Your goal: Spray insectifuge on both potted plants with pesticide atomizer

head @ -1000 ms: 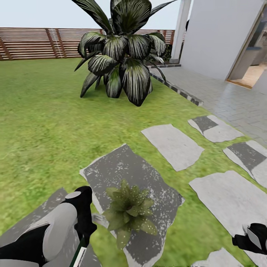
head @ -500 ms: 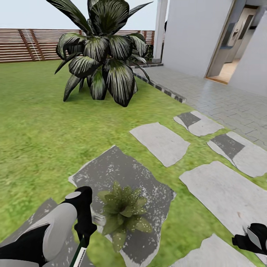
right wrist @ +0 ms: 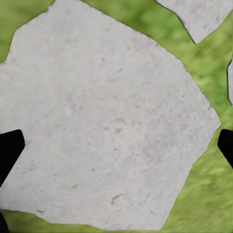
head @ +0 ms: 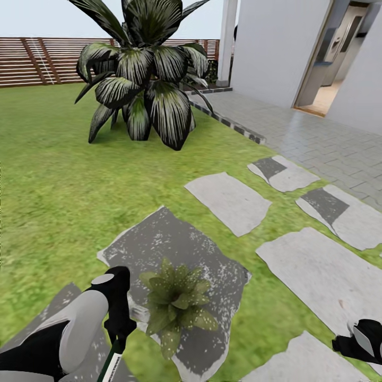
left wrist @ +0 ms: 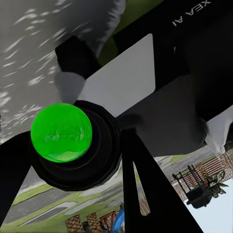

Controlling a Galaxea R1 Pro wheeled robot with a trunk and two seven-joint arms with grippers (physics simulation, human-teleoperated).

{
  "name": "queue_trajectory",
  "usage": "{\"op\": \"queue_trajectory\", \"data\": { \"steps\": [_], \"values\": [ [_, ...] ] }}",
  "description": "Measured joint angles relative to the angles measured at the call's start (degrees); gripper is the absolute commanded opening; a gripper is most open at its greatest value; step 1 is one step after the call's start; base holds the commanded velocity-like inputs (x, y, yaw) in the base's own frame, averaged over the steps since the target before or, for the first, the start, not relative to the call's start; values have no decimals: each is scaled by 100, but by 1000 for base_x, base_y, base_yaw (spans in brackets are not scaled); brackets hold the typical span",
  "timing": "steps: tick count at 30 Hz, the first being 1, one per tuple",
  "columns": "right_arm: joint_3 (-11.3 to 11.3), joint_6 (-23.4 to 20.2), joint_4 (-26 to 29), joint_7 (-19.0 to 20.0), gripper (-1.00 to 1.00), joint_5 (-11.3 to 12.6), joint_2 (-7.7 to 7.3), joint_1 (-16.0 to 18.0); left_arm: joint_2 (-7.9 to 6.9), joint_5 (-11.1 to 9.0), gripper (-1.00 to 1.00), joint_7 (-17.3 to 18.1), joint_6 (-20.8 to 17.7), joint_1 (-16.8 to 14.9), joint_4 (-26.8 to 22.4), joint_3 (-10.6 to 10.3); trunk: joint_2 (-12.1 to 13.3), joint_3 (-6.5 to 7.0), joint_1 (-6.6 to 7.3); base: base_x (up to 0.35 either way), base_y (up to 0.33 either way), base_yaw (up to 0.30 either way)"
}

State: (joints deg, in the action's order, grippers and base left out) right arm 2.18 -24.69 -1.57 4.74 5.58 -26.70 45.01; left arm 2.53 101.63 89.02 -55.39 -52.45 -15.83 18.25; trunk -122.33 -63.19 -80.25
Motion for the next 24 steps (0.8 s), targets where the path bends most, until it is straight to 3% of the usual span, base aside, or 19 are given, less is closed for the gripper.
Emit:
{"op": "queue_trajectory", "data": {
  "steps": [8, 18, 24],
  "values": [
    [0, 2, 1, 4, 100, 0, -3, -1, -2, -1, -100, 0, -1, -1, 2, 1, 0, -22, 0, 0, 301, -26],
    [0, -2, 2, 10, 100, 0, -2, -3, -1, -1, -100, -1, 1, -2, 12, 0, 0, -23, -1, -62, 306, -265],
    [0, -3, 1, 8, 100, 0, -2, -1, -1, -1, -100, -1, 1, -1, 9, 2, 0, -22, 0, -24, 75, -279]
  ]
}}
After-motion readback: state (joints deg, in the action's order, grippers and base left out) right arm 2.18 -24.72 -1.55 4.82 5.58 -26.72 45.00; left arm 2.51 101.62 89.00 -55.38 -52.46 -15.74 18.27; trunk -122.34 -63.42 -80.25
